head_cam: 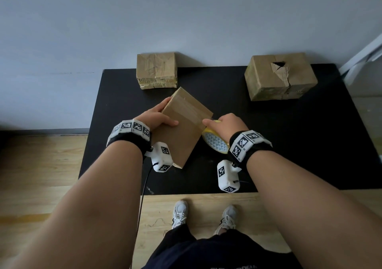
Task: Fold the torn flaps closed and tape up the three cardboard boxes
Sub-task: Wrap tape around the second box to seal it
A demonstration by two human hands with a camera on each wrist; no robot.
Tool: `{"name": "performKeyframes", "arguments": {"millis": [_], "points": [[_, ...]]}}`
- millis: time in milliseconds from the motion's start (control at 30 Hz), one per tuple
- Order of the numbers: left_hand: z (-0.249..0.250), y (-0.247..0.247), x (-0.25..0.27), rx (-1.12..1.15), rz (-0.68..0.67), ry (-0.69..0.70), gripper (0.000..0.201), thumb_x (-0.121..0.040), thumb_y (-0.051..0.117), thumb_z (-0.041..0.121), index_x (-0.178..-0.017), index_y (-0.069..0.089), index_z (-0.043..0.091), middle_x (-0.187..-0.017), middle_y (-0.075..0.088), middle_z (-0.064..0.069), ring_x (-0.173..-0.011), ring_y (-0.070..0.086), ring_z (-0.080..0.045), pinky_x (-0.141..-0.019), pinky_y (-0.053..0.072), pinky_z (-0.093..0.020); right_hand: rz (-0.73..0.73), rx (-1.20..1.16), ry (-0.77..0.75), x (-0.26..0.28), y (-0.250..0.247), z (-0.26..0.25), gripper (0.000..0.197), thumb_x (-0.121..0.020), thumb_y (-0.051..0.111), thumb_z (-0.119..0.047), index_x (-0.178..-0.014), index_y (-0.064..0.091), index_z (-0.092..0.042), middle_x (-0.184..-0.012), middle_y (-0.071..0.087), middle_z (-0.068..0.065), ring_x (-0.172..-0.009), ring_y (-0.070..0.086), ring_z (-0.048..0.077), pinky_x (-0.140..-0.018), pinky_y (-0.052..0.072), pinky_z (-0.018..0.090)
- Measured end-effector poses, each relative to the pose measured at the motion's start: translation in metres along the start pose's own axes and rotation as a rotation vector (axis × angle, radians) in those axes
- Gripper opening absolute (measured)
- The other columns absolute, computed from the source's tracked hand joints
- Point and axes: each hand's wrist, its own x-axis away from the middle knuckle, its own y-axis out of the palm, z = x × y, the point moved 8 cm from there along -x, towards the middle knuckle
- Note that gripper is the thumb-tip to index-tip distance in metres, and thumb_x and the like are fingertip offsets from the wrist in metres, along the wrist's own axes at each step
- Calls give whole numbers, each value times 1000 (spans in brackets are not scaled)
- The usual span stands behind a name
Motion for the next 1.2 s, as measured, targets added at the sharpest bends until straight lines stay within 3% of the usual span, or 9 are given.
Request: {"name": "performKeyframes", "arguments": {"millis": [100, 200, 300, 400, 533, 767, 867, 1033, 1200], "points": [[0, -2, -3, 13, 0, -18, 113, -55, 88, 22, -140, 26, 62, -139, 52, -2, -114, 61, -32, -93, 51, -53, 14, 27, 19, -3, 0, -10, 54, -83, 58, -65, -67, 51, -15, -67, 54, 2, -60, 54, 21, -52, 36, 30], [5, -16, 6, -101, 184, 14, 103, -81, 75, 15, -153, 7, 43, -144, 43, 1, -124, 51, -25, -101, 45, -40, 35, 50, 22, -4, -2, -24, 50, -82, 59, -63, -72, 54, -14, -70, 56, 1, -61, 55, 21, -52, 36, 29], [24, -9, 18, -585, 336, 192, 90, -92, 60, 18, -156, -3, 24, -163, 6, 1, -149, 9, -19, -120, 16, -39, 52, 91, -5, -1, -5, -41, 45, -82, 59, -58, -85, 60, -13, -73, 58, 1, -62, 56, 20, -52, 38, 28], [29, 5, 17, -875, 379, 267, 75, -96, 42, 7, -155, -3, 17, -163, -10, 2, -149, -11, -16, -121, -2, -35, 59, 118, -15, 1, -8, -51, 40, -83, 58, -53, -87, 58, -13, -71, 55, 0, -60, 53, 19, -54, 38, 28], [26, 25, 15, -974, 360, 268, 84, -85, 31, -10, -155, -7, 17, -162, -15, 2, -148, -16, -14, -121, -6, -32, 39, 116, 0, 2, -8, -52, 43, -83, 58, -55, -96, 61, -13, -75, 56, 1, -69, 58, 23, -60, 42, 30], [22, 19, 0, -911, 307, 180, 86, -84, 36, -11, -155, -4, 17, -162, -13, 1, -148, -15, -17, -121, -4, -35, -28, -150, -4, -1, -2, -46, 59, -78, 62, -63, -101, 68, -9, -98, 69, 8, -87, 66, 26, -69, 45, 31], [21, 18, -3, -890, 308, 180, 87, -84, 37, -11, -156, -3, 18, -162, -12, 2, -148, -14, -16, -121, -5, -35, -47, -296, 15, 4, 2, -34, 56, -81, 63, -59, -104, 70, -9, -94, 69, 5, -84, 65, 21, -70, 46, 30], [21, 17, -2, -869, 259, 181, 85, -85, 35, -11, -156, 0, 19, -163, -10, 5, -148, -14, -15, -119, -6, -34, -43, -273, 54, 10, 9, -22, 45, -80, 63, -55, -90, 69, -12, -85, 68, 4, -80, 66, 23, -69, 50, 31], [21, 17, -4, -873, 240, 171, 84, -86, 36, -10, -156, 0, 20, -162, -10, 5, -148, -14, -14, -120, -6, -35, -53, -133, 219, 15, 22, 5, 55, -85, 61, -54, -117, 60, -9, -100, 65, 9, -91, 65, 27, -84, 55, 41]]}}
